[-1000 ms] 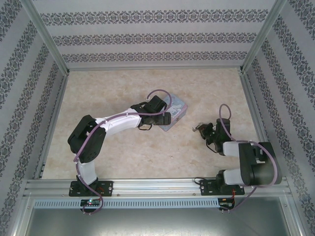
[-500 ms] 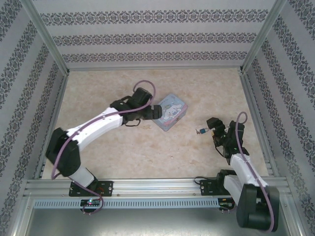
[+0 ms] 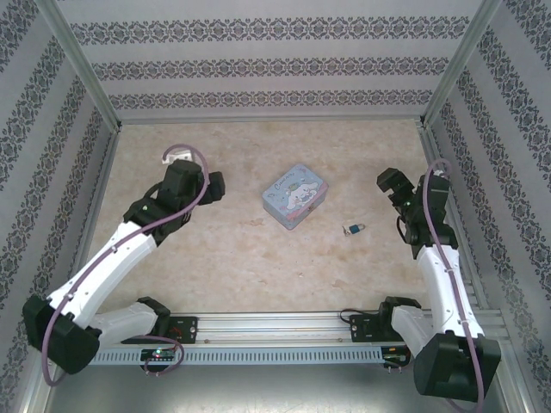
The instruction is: Unlock the padlock with the key
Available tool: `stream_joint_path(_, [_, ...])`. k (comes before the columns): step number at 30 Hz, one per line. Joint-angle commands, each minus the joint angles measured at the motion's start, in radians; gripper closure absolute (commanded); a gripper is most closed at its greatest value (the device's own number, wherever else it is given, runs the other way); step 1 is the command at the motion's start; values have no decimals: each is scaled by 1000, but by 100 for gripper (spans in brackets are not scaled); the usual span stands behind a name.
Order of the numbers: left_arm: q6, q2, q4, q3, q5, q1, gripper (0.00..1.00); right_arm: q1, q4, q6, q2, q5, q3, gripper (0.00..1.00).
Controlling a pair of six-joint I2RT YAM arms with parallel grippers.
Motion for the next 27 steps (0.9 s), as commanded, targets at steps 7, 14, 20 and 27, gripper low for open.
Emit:
stream_joint_path(7, [321, -111, 424, -268, -223, 91, 0, 217, 311, -526, 71, 484, -88, 2])
stream_joint_path(14, [374, -69, 680, -430, -130, 238, 0, 237, 607, -609, 210, 447, -198, 2])
stream_joint_path(20, [392, 111, 905, -508, -67, 312, 0, 235, 810, -653, 338, 397, -273, 2])
stream_joint_path(27, [416, 290, 1160, -590, 6, 359, 1, 211, 1141, -691, 481, 269, -380, 2])
